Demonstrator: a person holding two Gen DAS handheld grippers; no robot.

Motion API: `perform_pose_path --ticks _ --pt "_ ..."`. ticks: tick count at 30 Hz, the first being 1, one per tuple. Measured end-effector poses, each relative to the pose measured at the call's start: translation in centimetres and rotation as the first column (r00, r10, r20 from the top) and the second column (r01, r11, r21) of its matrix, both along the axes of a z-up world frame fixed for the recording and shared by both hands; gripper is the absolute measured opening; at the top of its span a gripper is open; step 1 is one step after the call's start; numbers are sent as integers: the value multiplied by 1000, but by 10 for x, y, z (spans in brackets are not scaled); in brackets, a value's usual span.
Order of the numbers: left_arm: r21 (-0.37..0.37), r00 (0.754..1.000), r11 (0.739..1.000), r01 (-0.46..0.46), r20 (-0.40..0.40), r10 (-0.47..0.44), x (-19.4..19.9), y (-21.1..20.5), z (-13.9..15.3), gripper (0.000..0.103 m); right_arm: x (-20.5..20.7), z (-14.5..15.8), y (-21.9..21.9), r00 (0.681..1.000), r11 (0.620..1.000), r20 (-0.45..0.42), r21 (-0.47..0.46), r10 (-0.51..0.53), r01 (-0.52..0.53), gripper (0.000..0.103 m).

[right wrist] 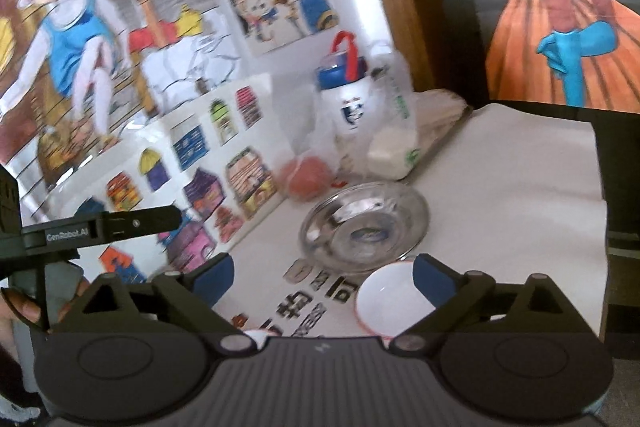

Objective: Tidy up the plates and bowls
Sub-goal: 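Move the left gripper to a white red-rimmed bowl while the right gripper approaches another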

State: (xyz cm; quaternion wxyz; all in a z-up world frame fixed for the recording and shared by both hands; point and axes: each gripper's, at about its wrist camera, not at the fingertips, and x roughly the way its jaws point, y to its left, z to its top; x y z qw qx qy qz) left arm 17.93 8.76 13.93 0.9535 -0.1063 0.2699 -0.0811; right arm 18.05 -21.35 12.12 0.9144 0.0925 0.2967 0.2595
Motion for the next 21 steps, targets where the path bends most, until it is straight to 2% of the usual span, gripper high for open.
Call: perform_pose_path --ticks 6,11,17,21 --pt "24 997 997 -79 2 79 -44 20 -7 102 -11 -9 14 996 996 -18 7 90 -90 100" --pt "38 993 992 -120 -15 121 -75 27 -21 102 -15 -28 20 987 989 -58 -1 149 -149 100" --pt "13 995 999 -51 -83 52 -97 10 -46 102 -18 -52 11 981 988 -122 -20 149 -153 99" --pt "-6 992 1000 -6 -126 5 -96 -5 -62 102 -14 -60 -3 980 991 -155 -23 125 -130 99"
